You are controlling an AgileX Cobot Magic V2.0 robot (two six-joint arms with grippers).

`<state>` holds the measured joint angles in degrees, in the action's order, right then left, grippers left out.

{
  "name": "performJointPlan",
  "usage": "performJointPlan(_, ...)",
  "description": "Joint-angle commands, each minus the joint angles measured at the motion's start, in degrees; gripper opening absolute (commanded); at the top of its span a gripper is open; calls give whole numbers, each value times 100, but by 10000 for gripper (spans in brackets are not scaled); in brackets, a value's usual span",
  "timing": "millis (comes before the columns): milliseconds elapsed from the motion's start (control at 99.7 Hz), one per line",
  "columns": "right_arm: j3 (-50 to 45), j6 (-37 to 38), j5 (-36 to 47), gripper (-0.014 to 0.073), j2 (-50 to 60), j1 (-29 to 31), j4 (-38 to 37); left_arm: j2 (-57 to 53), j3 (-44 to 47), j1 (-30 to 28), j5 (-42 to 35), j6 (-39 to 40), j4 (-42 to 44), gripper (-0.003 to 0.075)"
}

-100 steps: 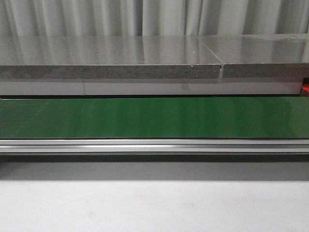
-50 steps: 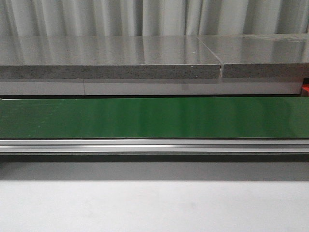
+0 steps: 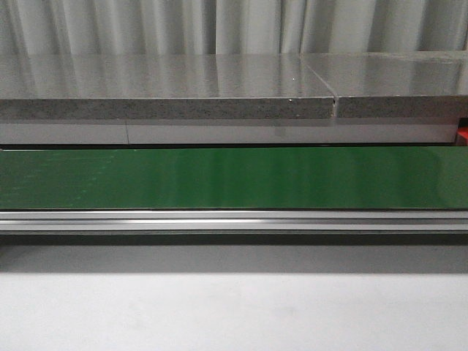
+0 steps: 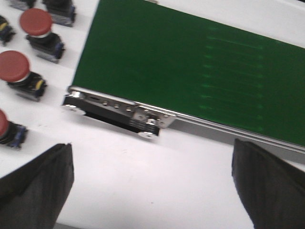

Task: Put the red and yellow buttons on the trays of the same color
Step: 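Move the left gripper over the cluster of red and yellow buttons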

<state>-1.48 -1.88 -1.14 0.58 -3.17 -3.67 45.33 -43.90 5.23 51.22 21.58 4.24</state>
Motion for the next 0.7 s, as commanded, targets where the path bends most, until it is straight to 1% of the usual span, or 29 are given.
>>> performJointPlan(0,53,-6,441,-68,92,-9,-43,11,-205,37,-86,690,717,660)
performJointPlan(90,53,-6,441,-68,92,-9,-43,91,-205,-13,113,993,1121,660)
performJointPlan(221,53,-6,441,-68,92,-9,-43,232,-205,-338,143,1085,1157,660)
performJointPlan(421,53,-6,441,-68,92,-9,-43,602,-205,-1185,1,1061,1157,660)
performJointPlan(511,53,-6,441,-68,92,-9,-43,868,-205,-1604,-59,904,1134,660)
performJointPlan(692,53,-6,441,-68,92,-9,-43,1432,-205,-2248,-308,769,1134,659)
